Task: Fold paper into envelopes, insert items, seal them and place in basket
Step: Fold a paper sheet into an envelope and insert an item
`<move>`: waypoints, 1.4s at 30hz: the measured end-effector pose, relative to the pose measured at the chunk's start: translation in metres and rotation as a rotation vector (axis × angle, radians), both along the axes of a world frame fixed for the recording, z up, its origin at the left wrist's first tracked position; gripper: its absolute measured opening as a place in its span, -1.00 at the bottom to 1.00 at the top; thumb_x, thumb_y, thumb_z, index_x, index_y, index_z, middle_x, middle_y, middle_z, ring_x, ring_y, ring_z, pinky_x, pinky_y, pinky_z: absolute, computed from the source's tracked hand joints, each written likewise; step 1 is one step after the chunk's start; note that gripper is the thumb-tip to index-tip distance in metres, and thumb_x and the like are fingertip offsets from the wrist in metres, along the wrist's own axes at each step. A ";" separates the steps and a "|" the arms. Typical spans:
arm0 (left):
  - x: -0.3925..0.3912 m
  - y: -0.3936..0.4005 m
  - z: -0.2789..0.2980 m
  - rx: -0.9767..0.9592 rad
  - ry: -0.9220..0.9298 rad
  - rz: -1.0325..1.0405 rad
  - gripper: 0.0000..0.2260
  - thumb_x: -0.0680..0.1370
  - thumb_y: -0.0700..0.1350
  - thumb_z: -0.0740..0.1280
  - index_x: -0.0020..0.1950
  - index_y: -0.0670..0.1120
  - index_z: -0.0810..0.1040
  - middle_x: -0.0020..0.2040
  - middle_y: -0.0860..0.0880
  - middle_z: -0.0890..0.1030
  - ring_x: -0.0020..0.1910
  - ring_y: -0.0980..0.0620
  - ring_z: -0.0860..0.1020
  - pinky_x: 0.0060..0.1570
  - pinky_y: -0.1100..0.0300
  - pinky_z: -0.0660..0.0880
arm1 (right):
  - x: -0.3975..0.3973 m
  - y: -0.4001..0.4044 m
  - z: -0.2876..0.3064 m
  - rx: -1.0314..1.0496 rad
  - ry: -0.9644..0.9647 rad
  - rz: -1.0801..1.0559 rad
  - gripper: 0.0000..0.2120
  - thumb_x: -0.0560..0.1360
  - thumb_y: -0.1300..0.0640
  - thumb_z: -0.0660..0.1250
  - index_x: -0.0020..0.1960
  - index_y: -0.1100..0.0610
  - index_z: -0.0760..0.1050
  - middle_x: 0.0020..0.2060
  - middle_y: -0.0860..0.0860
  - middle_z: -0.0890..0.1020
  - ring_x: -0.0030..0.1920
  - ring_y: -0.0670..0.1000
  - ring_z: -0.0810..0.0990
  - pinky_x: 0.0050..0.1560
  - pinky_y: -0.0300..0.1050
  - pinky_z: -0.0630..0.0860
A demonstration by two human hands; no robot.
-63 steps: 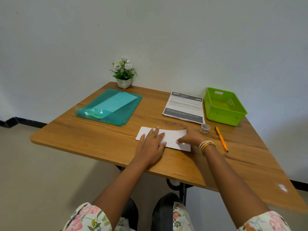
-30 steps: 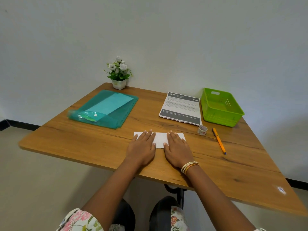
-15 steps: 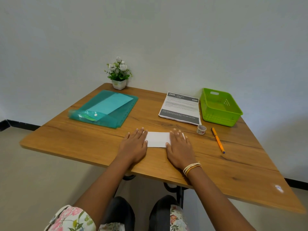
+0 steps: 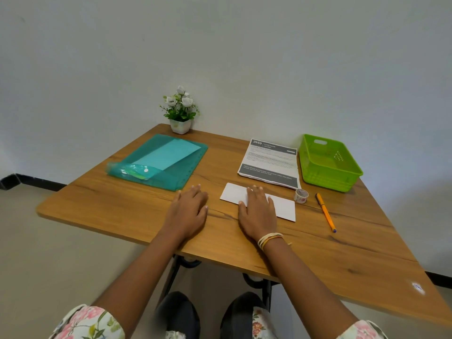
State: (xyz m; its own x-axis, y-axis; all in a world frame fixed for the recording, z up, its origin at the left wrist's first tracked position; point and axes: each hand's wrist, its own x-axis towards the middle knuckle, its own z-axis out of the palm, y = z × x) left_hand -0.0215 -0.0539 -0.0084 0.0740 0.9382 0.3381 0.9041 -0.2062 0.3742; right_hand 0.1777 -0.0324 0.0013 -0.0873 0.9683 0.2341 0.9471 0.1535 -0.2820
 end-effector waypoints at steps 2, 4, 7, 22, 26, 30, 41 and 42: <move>-0.017 0.000 0.003 0.018 -0.015 0.066 -0.70 0.58 -0.05 0.23 0.31 -0.03 0.49 0.39 -0.05 0.46 0.39 0.02 0.37 0.44 -0.08 0.17 | -0.027 0.003 0.006 0.021 0.112 0.105 -0.53 0.59 0.01 0.12 0.46 0.13 0.24 0.46 0.09 0.30 0.49 0.07 0.19 0.49 0.03 0.15; -0.036 -0.001 0.005 -0.008 -0.046 0.085 -0.71 0.58 -0.06 0.24 0.30 -0.03 0.50 0.28 -0.02 0.55 0.26 0.00 0.48 0.35 -0.05 0.31 | -0.057 0.011 0.016 -0.064 0.259 0.186 -0.57 0.57 0.07 0.19 0.41 0.13 0.32 0.36 0.10 0.44 0.39 0.09 0.37 0.40 0.01 0.32; -0.055 -0.001 0.003 -0.043 -0.120 0.045 -0.70 0.57 -0.08 0.26 0.30 0.01 0.52 0.29 0.02 0.56 0.24 -0.01 0.50 0.29 -0.02 0.40 | -0.101 0.031 0.038 -0.222 0.495 0.259 -0.59 0.57 0.10 0.21 0.40 0.12 0.37 0.32 0.08 0.50 0.31 0.09 0.46 0.34 0.01 0.39; -0.063 0.005 -0.003 0.117 -0.378 0.132 -0.80 0.47 -0.15 0.26 -0.03 -0.01 0.67 -0.15 0.08 0.68 -0.16 0.16 0.60 -0.13 0.11 0.58 | -0.161 0.103 0.045 -0.424 0.264 0.343 -0.68 0.35 0.17 0.54 0.07 0.20 0.62 0.04 0.06 0.66 0.03 0.00 0.60 0.02 -0.18 0.49; -0.061 0.001 -0.001 0.238 -0.354 0.194 -0.82 0.45 -0.20 0.27 -0.06 -0.05 0.64 -0.16 0.02 0.65 -0.14 0.07 0.58 -0.14 0.13 0.52 | -0.118 0.103 0.058 -0.385 0.238 0.317 -0.70 0.38 0.26 0.49 0.10 0.20 0.59 0.04 0.06 0.62 0.06 0.02 0.57 0.08 -0.16 0.48; -0.060 -0.005 0.003 0.391 -0.329 0.264 -0.77 0.40 -0.30 0.26 -0.04 -0.12 0.63 -0.12 -0.04 0.63 -0.09 -0.03 0.56 -0.10 0.09 0.50 | -0.072 0.100 0.061 -0.268 0.098 0.307 -0.69 0.40 0.34 0.34 0.11 0.14 0.57 -0.10 0.04 0.55 -0.08 0.03 0.53 -0.17 -0.24 0.42; -0.058 -0.001 -0.002 0.153 -0.252 0.174 -0.70 0.54 -0.02 0.22 0.01 -0.14 0.68 0.17 -0.09 0.63 0.13 -0.05 0.56 0.14 0.02 0.48 | -0.041 0.027 0.037 -0.079 -0.123 0.547 -0.59 0.45 0.18 0.28 0.29 -0.01 0.49 0.21 -0.02 0.58 0.16 0.03 0.53 0.17 -0.09 0.47; -0.058 0.000 -0.002 0.147 -0.251 0.186 -0.73 0.53 -0.03 0.25 -0.05 -0.14 0.69 0.20 -0.09 0.62 0.16 -0.05 0.55 0.17 0.00 0.47 | -0.045 0.023 0.035 -0.115 -0.108 0.561 -0.60 0.46 0.18 0.25 0.28 -0.01 0.50 0.21 -0.02 0.58 0.16 0.03 0.54 0.17 -0.10 0.47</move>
State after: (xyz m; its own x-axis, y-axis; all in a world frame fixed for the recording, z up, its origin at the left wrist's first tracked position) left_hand -0.0799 -0.0536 -0.0101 -0.1967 0.8676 0.4567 0.8148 -0.1145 0.5684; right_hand 0.1322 -0.0091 0.0361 -0.6115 0.7860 0.0911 0.7542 0.6138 -0.2332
